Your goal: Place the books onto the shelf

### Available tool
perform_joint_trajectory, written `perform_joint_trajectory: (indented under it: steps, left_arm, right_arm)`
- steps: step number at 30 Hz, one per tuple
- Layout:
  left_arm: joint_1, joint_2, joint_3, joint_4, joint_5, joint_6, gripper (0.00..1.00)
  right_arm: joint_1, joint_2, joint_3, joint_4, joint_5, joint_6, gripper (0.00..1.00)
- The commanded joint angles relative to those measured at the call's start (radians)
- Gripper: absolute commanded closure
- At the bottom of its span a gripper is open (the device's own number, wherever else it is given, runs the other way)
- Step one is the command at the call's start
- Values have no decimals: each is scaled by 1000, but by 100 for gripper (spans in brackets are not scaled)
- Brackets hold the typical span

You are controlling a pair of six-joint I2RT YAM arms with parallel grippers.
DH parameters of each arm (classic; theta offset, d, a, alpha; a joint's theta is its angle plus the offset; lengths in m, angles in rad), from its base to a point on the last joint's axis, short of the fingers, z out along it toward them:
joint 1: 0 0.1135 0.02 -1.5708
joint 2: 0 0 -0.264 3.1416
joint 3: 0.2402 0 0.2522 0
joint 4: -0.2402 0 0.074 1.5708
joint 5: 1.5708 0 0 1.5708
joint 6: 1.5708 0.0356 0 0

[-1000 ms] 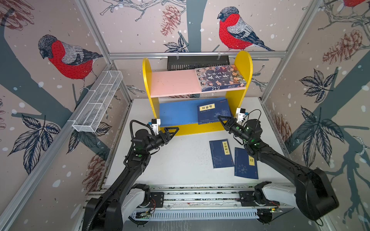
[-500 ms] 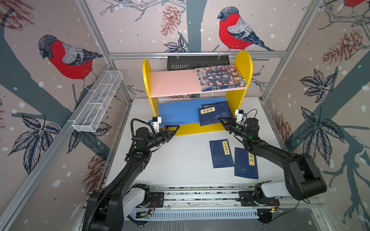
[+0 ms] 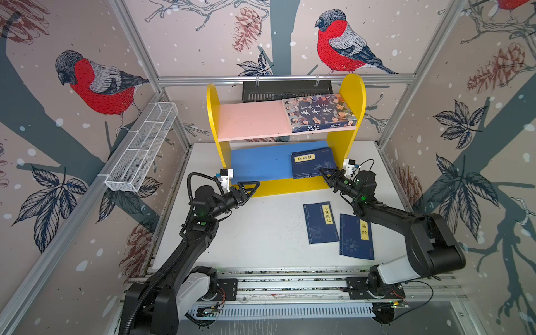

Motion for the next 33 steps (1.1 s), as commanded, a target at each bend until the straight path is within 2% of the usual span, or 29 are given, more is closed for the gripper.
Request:
perform_joint_trajectory:
  steps: [1,14,26,33]
  left_arm:
    - [0,-7,-5,51,17,-11,11]
    - [-1,-28,-18,48,12,-3,11]
    - [-1,-30,-17,50,9,-6,11]
    - [-1,-45,-26,47,7,-6,11]
  right_arm:
    - [-4,4,-10,84,1,21,95]
    - [-23,24,-34,92,2,22,93]
    - [-35,66,-43,113,5,49,85]
    - [-36,93,-56,179,1,89,66]
